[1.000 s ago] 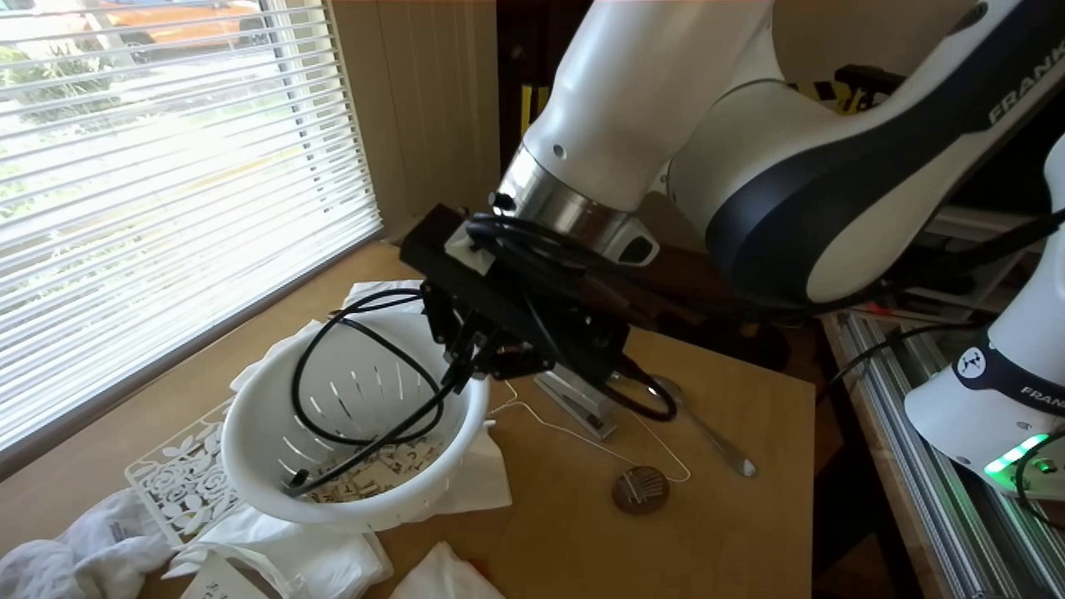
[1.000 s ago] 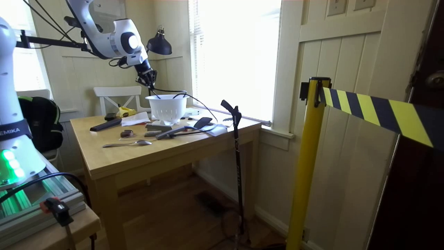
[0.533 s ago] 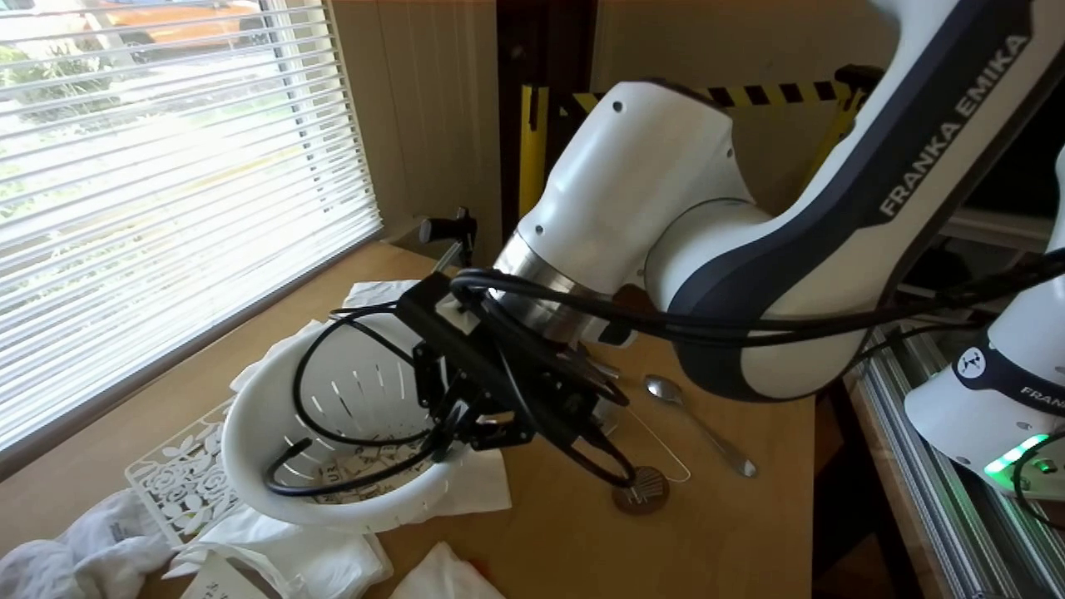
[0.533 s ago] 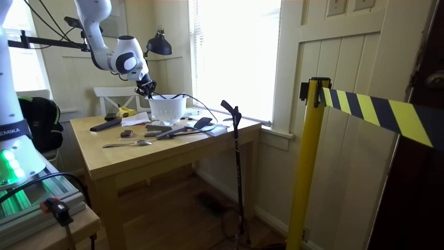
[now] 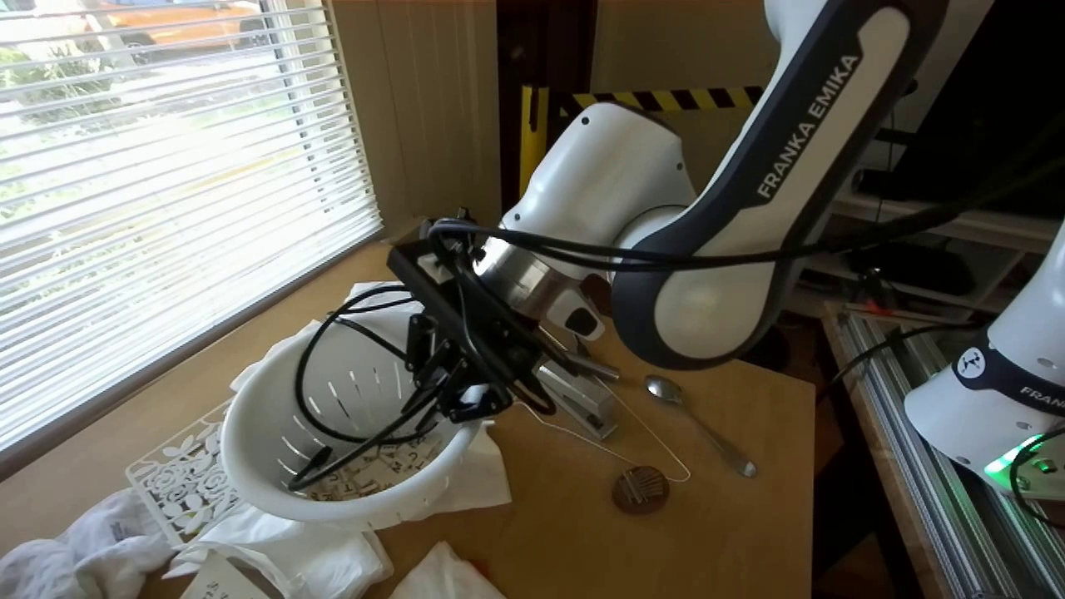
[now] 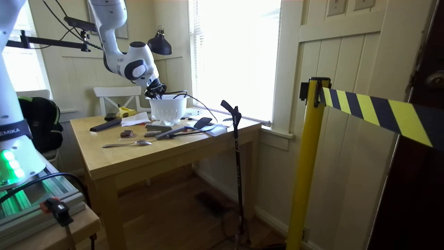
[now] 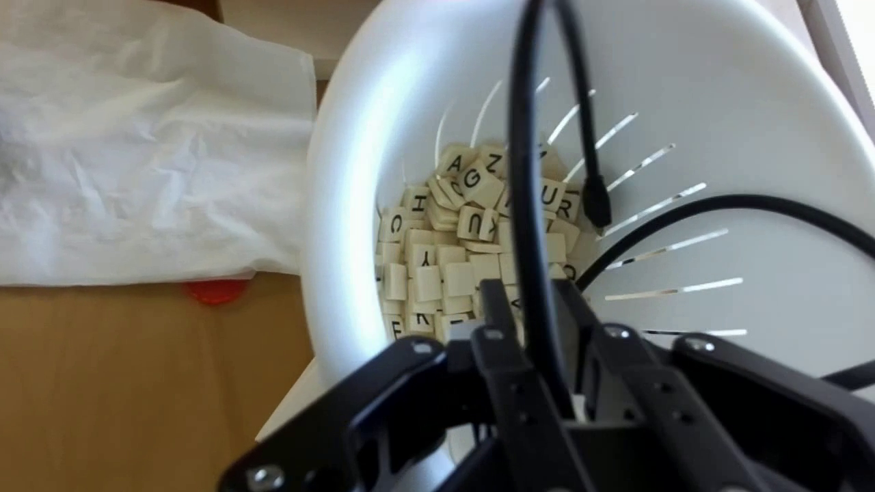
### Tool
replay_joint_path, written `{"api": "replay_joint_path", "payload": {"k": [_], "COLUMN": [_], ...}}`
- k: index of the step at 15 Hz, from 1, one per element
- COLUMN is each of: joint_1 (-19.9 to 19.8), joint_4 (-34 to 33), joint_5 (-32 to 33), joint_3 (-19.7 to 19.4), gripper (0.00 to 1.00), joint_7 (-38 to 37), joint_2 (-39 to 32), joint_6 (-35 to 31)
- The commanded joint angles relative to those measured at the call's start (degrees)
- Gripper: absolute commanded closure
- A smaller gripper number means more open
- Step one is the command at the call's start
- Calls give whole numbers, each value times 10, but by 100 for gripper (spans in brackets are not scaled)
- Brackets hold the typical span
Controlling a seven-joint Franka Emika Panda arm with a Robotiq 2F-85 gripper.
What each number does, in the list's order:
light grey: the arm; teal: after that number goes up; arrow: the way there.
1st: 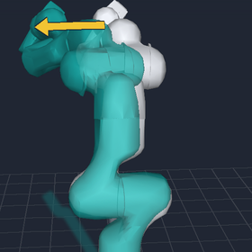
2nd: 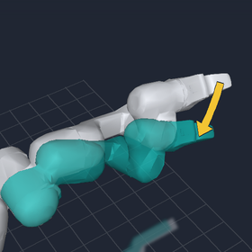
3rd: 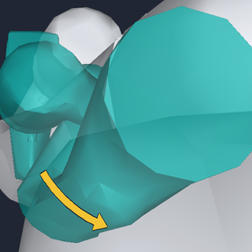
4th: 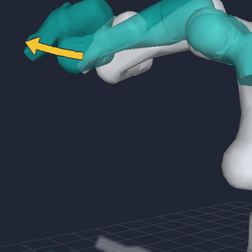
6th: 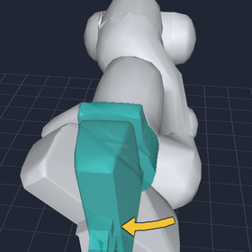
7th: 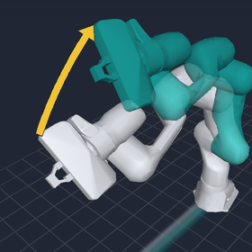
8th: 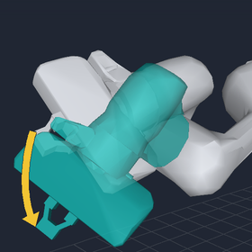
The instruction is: Put the black cable inside the white bowl.
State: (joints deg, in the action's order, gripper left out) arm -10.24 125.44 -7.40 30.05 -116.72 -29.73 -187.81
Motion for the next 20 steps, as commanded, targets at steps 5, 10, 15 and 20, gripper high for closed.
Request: {"api": "replay_joint_path", "payload": {"k": [5, 10, 15, 20], "joint_1": [-160, -289, -376, -287], "joint_4": [2, 9, 6, 3], "joint_5": [-43, -111, -145, -136], "joint_3": [160, 280, 328, 180], "gripper": [18, 0, 0, 0], "joint_7": [-95, -127, -138, -146], "joint_2": [61, 148, 287, 427], "joint_6": [58, 163, 285, 486]}}
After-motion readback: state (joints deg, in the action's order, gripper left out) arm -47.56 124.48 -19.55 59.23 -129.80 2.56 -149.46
